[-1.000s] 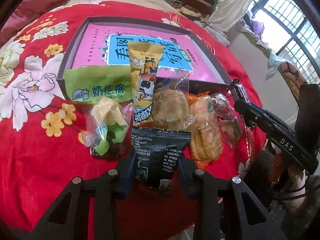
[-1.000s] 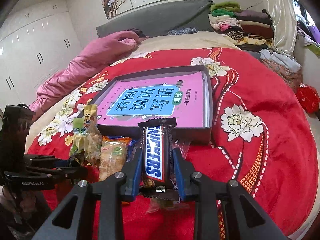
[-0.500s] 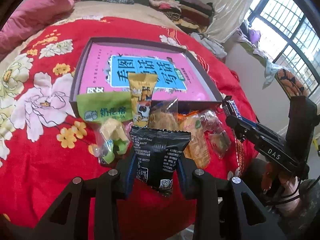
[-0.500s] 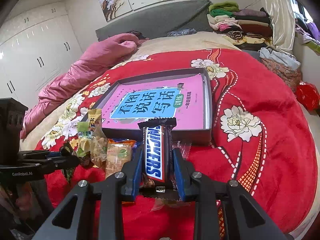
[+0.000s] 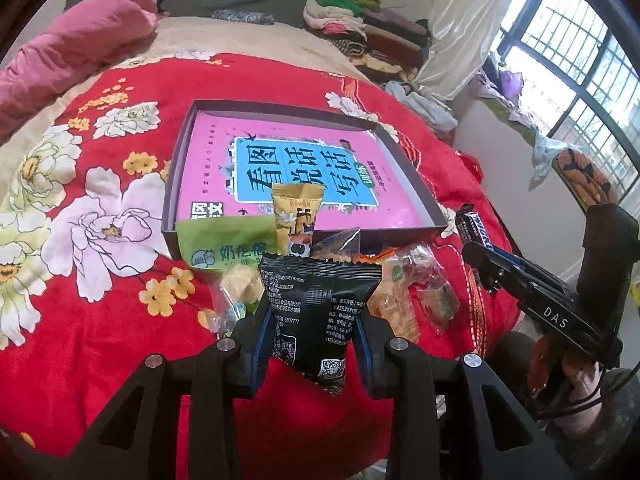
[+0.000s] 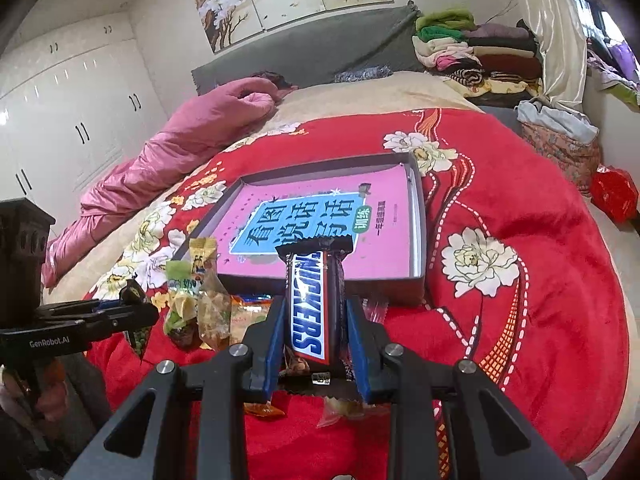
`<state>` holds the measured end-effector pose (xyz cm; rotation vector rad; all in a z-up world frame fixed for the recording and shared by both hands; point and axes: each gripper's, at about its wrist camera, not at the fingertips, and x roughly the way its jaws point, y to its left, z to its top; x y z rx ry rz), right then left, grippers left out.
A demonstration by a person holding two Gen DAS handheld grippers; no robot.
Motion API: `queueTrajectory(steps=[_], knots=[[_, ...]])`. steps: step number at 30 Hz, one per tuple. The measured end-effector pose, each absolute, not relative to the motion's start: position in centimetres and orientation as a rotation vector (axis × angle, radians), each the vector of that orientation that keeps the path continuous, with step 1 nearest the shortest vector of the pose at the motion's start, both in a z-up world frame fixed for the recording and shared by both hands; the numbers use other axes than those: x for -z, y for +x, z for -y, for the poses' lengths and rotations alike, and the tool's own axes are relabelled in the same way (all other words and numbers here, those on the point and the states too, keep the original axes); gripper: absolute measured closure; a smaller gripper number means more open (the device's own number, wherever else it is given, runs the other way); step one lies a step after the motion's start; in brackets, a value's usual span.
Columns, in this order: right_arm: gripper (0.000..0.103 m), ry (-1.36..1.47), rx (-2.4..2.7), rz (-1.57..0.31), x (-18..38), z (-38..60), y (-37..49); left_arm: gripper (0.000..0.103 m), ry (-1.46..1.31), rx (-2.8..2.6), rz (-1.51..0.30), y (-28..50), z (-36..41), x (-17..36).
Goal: Organize snacks
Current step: 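Lift the Snickers bar with the right tool while the left tool carries the black packet over the tray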
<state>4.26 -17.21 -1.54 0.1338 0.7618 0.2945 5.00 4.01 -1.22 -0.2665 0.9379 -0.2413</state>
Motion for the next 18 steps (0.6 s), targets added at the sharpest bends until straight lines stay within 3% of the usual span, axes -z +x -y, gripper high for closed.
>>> queueTrajectory(steps=[18], knots=[[0.073,0.164,-0.280,-0.675,-2.9,17.3,5.2,0.067,-0.281,0.223,-0.901,5.9,-4.2,-2.0]])
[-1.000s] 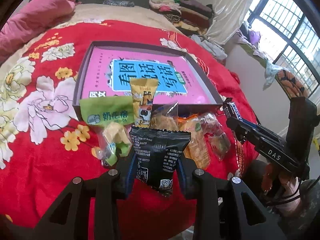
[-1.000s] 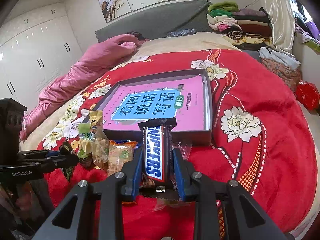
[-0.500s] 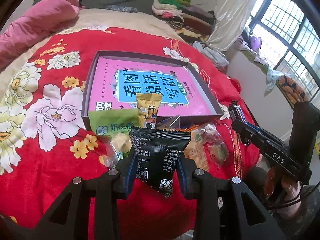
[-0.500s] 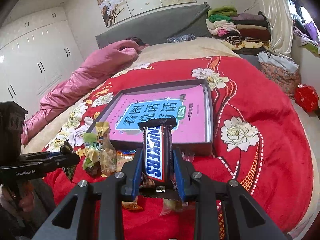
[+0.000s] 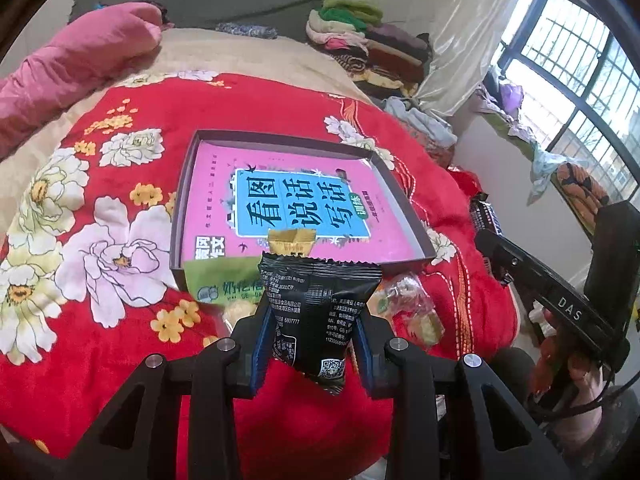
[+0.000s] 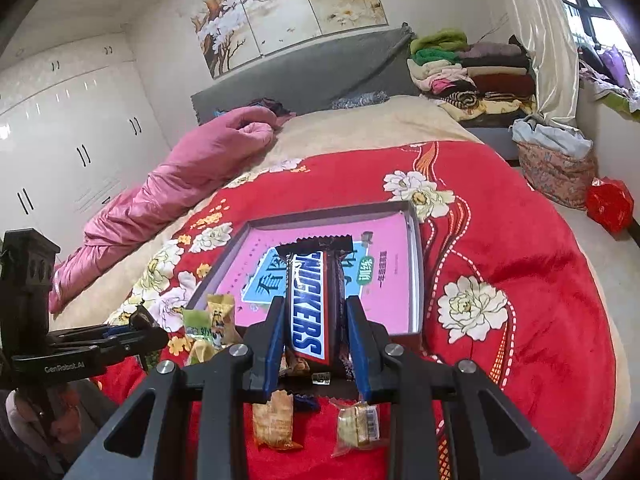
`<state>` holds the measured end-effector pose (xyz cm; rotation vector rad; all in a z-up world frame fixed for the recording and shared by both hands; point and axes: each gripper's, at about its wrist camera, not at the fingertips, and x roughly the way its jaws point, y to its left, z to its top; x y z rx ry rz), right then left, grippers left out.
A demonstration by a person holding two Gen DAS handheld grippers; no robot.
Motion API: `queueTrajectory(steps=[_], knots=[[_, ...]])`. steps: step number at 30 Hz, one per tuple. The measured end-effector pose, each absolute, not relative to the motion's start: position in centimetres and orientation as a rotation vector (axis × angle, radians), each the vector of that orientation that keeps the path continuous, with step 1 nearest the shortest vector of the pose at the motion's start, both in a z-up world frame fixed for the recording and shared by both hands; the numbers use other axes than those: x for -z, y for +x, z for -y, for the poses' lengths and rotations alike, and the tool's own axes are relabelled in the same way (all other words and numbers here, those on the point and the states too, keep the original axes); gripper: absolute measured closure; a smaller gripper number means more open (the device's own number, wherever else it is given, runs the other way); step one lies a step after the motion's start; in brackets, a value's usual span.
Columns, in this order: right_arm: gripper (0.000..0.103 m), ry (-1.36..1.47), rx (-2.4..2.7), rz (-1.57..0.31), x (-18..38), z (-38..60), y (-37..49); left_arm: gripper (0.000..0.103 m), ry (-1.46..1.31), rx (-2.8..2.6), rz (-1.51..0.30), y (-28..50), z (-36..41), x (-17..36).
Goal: Organize snacks
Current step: 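Lift the Snickers bar with the right tool while the left tool carries the black packet over the tray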
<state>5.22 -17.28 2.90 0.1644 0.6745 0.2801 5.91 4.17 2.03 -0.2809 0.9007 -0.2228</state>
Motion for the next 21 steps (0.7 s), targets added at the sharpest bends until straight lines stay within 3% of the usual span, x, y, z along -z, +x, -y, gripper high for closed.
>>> queueTrajectory(steps=[21], knots=[[0.073,0.228,-0.220,-0.642,-3.4,19.9,7.8,0.067,-0.302,0.181,-0.848,10.0,-5.4,-5.0]])
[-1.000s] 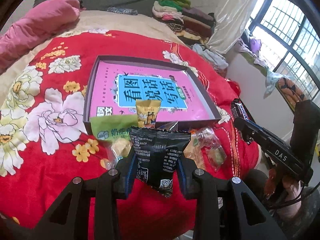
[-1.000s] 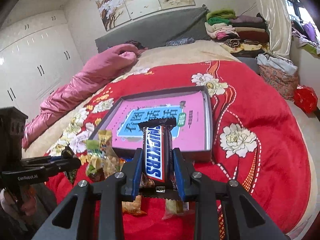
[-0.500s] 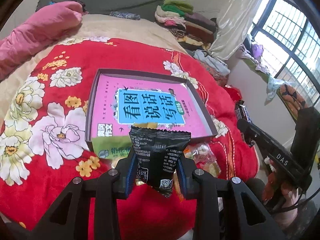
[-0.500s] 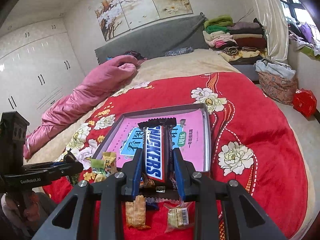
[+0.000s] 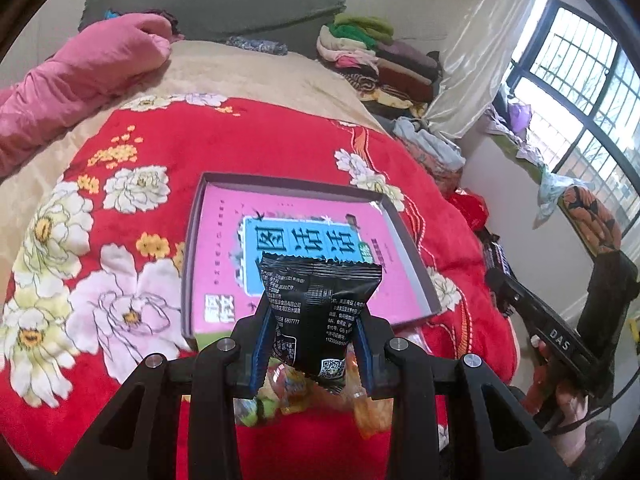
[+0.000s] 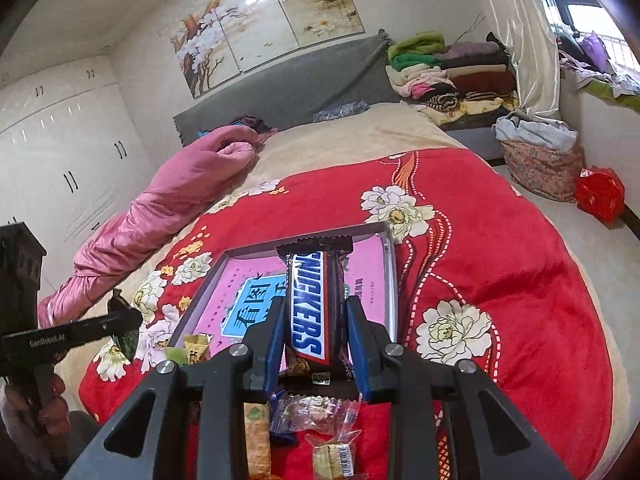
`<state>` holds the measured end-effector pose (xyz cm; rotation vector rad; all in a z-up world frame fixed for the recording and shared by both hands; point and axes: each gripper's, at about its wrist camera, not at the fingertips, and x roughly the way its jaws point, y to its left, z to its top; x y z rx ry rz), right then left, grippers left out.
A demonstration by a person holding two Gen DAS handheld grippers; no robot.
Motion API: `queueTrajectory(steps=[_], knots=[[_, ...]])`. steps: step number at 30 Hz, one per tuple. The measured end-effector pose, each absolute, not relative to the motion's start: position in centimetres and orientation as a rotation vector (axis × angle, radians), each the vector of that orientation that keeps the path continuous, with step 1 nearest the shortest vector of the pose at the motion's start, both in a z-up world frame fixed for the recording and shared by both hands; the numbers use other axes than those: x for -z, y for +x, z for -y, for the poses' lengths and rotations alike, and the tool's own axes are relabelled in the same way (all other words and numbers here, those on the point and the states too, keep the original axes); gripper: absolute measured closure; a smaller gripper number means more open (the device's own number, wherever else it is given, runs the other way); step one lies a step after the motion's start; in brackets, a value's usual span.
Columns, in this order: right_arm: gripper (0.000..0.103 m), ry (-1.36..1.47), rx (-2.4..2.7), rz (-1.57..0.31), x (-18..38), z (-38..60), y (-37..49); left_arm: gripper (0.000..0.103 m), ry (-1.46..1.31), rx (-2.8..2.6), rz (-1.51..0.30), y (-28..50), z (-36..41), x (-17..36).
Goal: Organize snacks
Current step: 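Lift the Snickers bar with the right tool while the left tool carries the black packet over the tray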
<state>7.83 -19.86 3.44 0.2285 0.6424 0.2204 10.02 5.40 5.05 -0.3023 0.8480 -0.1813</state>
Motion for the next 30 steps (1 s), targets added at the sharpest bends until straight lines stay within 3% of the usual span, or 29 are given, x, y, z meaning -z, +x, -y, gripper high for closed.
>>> queueTrajectory(steps=[30], knots=[[0.073,0.229,-0.145,-0.692,-0.7,17.8,12.8,0.067,-0.317,0.119,-0.874,16.8,-9.6,0.1]])
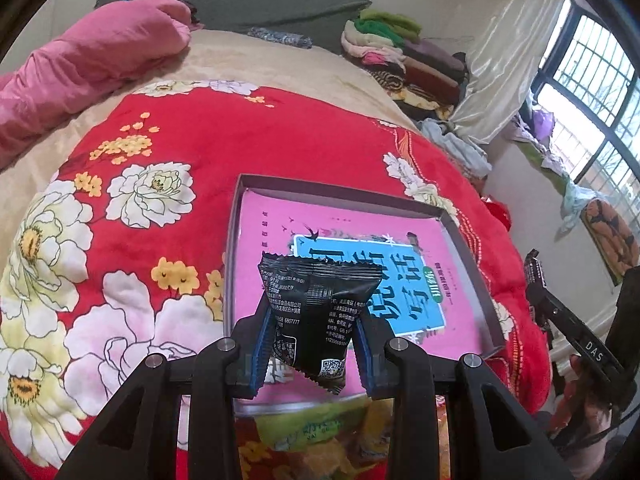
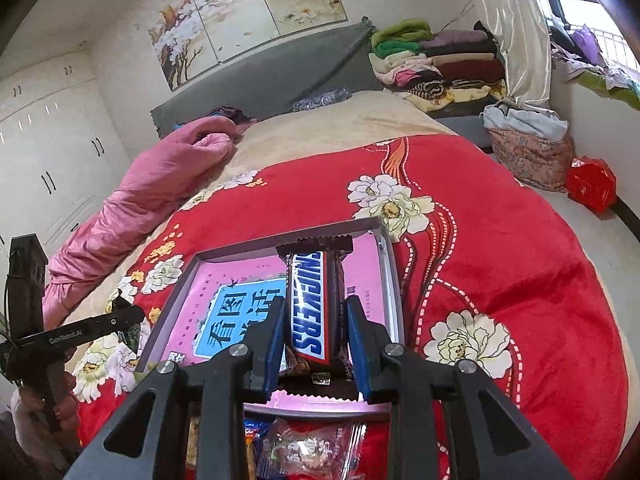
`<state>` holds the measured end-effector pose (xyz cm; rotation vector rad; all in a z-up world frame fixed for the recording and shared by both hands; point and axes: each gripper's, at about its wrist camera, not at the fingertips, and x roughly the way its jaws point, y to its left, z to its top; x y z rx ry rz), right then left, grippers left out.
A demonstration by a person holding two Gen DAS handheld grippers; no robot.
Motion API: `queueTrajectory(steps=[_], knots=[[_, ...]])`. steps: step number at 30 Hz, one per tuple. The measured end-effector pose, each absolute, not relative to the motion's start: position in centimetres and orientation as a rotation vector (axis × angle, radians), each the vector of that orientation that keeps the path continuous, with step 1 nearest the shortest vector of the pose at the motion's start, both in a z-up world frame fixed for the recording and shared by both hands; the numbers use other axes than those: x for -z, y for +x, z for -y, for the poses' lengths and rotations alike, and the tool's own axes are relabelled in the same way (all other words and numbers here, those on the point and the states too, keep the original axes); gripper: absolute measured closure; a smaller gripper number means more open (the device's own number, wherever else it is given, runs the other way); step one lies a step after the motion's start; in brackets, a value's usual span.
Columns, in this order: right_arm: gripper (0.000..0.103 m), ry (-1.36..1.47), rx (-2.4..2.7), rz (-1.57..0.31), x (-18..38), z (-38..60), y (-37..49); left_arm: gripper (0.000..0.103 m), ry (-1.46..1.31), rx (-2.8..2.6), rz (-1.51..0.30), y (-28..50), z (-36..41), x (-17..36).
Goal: Organize snacks
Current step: 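Lift the Snickers bar with the right tool while the left tool carries the black packet over the tray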
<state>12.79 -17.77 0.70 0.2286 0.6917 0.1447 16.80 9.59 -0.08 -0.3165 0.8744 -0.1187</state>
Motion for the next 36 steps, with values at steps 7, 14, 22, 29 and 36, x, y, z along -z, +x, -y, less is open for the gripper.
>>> queueTrajectory(steps=[7,14,22,29,36], knots=[[0.073,0.259,-0.134,-0.712,0.7,17.7,14.2,0.067,-0.299,0.134,-0.909,17.7,-9.0,1.5],[0.073,0.257,-0.103,-0.756,2.4,17.5,14.8,0.067,-0.292,0.134,-0.951,18.3,-8.6,3.0],[0.073,0.240,-0.093,-0.779,3.7,17.4,15.1,0.066,-0.281,0.143,-0.984,18.7,-8.1,4.3],[0.073,0.226,-0.088,-0.801,4.7,17.1,15.4,0.066,-0.275,0.125,-1.012,18.7,-8.3,5.2],[0.073,0.193,-0.071,-0.811,5.3,16.7,15.7,0.066,-0.265,0.125,-1.021,18.7,-8.2,5.4]])
